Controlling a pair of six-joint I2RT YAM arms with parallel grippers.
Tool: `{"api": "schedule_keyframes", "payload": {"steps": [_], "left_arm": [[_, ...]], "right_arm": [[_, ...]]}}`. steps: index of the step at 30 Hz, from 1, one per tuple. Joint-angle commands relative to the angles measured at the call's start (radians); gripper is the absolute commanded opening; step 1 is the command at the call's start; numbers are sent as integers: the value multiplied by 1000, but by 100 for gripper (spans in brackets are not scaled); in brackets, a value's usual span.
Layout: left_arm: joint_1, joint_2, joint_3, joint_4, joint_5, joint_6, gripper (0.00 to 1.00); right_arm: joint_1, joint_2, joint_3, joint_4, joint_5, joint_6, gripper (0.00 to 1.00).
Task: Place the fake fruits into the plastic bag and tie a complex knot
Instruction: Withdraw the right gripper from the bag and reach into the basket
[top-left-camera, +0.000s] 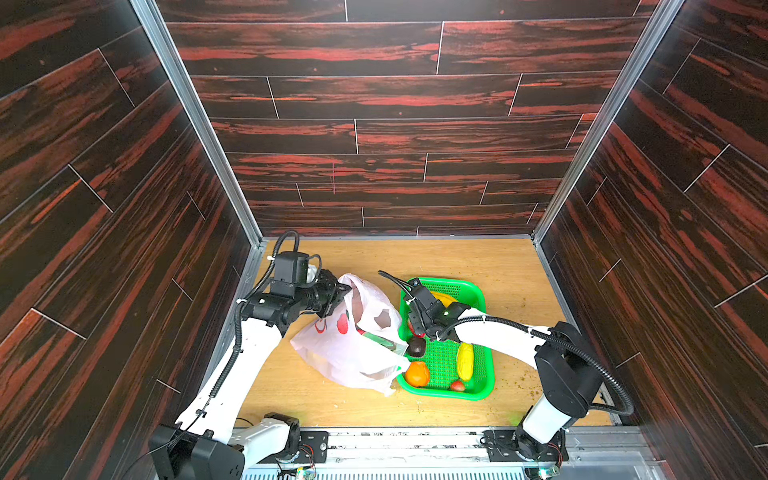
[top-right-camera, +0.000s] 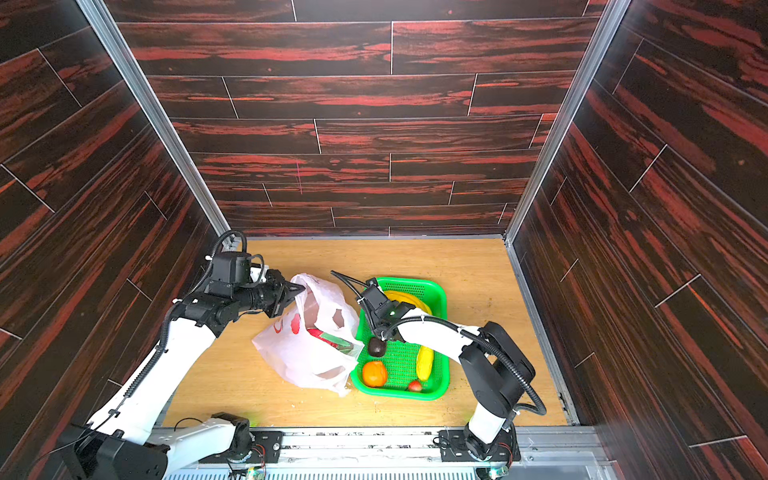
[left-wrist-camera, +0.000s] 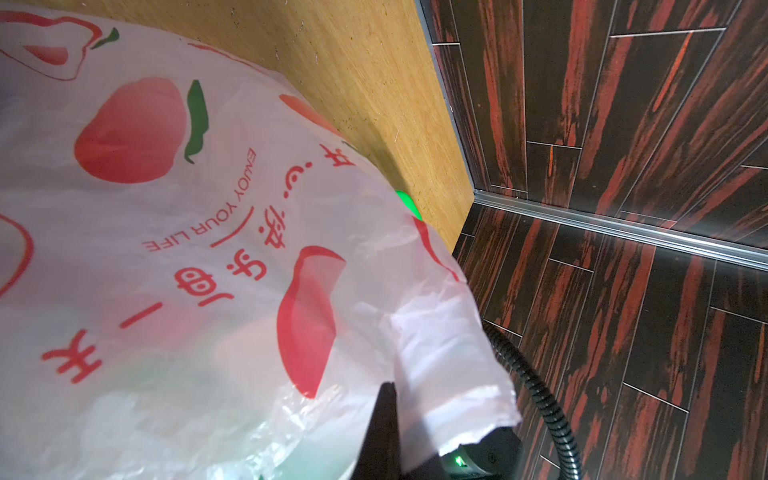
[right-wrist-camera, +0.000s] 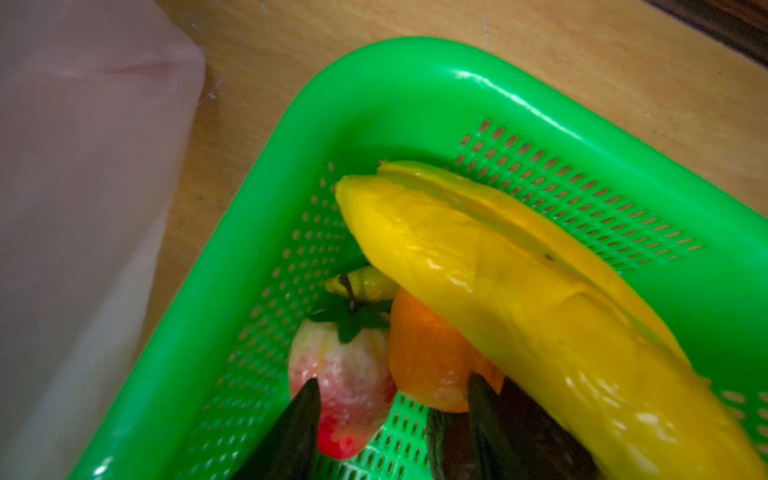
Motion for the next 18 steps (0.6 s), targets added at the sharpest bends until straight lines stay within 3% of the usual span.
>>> {"api": "schedule_keyframes", "payload": {"steps": [1, 18], "left_arm": [[-4, -3, -10, 6, 1, -1, 0], [-4, -7, -14, 2, 0, -3, 0]], "right_arm": [[-3, 22, 18, -12, 62, -5, 62], [-18, 86, 27, 38, 40, -14, 68]]}}
